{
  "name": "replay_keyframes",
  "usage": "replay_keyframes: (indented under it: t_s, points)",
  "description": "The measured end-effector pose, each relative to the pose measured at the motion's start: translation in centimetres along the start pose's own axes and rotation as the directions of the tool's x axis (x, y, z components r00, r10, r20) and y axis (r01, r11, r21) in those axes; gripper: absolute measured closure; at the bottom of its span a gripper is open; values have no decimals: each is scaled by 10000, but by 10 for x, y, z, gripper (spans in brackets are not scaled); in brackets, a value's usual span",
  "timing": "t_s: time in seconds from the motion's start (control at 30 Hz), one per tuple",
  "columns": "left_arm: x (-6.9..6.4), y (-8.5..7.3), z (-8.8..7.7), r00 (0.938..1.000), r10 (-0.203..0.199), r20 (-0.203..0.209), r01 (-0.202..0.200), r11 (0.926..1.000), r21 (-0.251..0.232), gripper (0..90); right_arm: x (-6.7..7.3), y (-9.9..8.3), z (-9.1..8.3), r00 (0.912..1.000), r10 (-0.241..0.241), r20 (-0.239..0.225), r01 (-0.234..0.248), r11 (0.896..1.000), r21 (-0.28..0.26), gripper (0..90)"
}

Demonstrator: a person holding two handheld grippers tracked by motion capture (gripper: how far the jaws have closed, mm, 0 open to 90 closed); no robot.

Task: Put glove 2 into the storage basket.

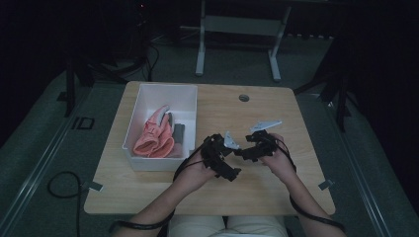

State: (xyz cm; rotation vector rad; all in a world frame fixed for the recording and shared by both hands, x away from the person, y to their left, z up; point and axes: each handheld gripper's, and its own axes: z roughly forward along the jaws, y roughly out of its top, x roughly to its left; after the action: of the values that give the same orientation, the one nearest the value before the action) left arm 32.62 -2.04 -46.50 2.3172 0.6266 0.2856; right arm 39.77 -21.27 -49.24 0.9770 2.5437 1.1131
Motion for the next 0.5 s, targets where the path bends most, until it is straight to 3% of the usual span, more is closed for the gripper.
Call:
replay_keyframes:
  t_s: [0.23, 0.33, 0.4, 0.5]
  points:
    - [-7, -9, 14, 9996, 167, 213, -169, 9998, 115, 16, -6, -20, -1, 9994, -19, 359, 24, 9999, -151, 153]
    - [-14, -14, 24, 9988, 435, 239, -440, 9988, 206, 16, -10, -29, -1, 9987, 57, 512, -51, 9999, -116, 153]
    - [-16, -18, 29, 9990, 376, 225, -376, 9993, 10, 16, -13, -34, -1, 9978, 79, 655, -74, 9999, -83, 151]
    - [-18, -26, 38, 9988, 366, 340, -365, 9993, -30, 16, -18, -42, -2, 9910, 180, 1329, -166, 9998, -116, 151]
